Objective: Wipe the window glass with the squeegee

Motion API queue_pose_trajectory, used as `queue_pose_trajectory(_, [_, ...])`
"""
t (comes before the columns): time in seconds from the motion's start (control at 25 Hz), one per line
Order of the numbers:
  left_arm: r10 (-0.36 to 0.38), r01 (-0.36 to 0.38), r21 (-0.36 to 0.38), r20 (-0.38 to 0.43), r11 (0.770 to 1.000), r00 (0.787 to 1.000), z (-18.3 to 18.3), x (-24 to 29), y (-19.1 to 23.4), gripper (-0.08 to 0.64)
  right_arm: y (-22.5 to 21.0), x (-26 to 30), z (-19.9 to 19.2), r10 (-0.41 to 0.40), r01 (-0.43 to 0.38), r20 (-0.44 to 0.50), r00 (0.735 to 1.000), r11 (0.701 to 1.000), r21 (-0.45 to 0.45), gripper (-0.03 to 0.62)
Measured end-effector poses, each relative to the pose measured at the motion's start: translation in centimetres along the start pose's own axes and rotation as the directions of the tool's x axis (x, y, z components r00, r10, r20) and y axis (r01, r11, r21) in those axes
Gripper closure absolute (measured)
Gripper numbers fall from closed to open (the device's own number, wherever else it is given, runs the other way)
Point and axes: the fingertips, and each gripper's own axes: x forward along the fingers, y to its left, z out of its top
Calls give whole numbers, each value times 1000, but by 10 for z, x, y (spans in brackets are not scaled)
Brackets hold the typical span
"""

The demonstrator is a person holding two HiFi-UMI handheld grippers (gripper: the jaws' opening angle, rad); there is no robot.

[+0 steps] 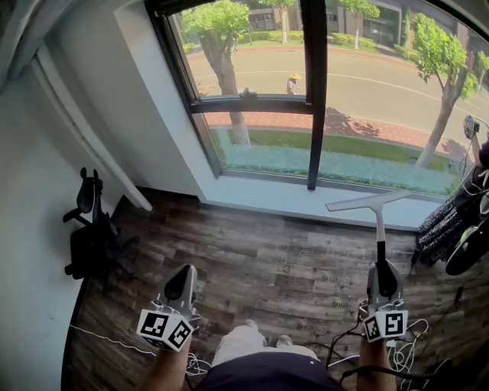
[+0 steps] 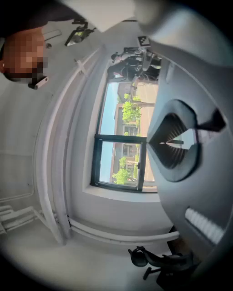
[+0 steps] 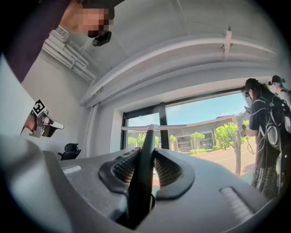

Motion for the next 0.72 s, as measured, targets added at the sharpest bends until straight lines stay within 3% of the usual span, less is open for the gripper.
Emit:
queue_pose_trajectory(0.2, [-23, 24, 55, -18, 998, 1000, -4, 11, 15, 555, 13, 24, 0, 31, -31, 3, 1000, 999, -34, 492])
queue_pose_trajectory(0.36, [-30, 30, -3, -50, 1000, 998, -23, 49, 51, 555, 25, 55, -12, 4, -4, -10, 1000, 999, -41, 492])
queue_pose_trajectory(0.6, [-102, 102, -31, -19, 994, 995, -11, 118, 92, 555, 46, 112, -19, -4, 1, -42, 999, 997, -76, 492])
queue_pose_trajectory(0.72, [-123, 123, -33, -23, 992, 992, -3, 149, 122, 555, 61, 157, -12, -21, 21, -2, 1000, 998, -58, 492])
